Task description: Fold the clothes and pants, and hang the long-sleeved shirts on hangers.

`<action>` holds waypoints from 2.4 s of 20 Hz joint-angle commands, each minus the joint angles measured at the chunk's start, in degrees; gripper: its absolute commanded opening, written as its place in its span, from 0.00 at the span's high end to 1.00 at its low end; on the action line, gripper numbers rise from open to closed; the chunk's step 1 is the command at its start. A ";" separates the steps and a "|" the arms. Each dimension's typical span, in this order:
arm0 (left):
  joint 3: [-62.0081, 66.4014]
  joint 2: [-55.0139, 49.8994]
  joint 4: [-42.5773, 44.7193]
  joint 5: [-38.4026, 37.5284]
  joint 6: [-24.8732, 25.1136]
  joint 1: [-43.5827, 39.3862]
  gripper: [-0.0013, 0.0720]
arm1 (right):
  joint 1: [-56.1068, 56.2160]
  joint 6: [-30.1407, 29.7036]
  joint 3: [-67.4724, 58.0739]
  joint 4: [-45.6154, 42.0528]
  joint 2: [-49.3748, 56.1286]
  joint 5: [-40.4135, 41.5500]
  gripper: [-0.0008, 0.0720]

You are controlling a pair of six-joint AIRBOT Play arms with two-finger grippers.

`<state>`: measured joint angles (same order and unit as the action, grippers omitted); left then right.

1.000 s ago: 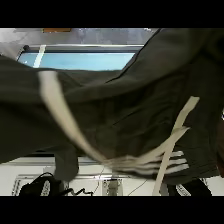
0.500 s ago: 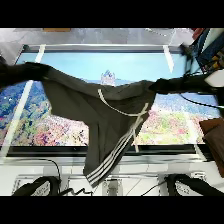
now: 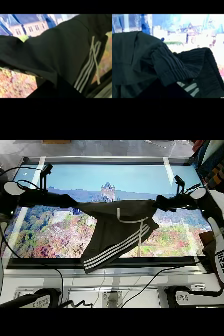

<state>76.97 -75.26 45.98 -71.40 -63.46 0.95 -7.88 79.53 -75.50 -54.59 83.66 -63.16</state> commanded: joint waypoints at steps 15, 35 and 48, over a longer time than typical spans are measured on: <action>-28.30 12.39 16.68 -5.92 -28.52 -25.83 0.98 | -3.15 -11.32 -4.76 -22.64 3.15 -34.84 0.95; -34.42 10.69 10.99 15.32 -28.70 -29.46 0.03 | -14.29 -3.52 -6.86 -30.56 4.81 -13.90 0.35; -34.42 10.67 10.99 18.36 -28.72 -27.98 0.04 | -9.55 -10.34 -6.88 -12.74 19.43 -12.24 0.04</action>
<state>42.57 -64.58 56.93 -53.43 -92.18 -27.09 -20.08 70.24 -82.30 -67.42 100.01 -77.36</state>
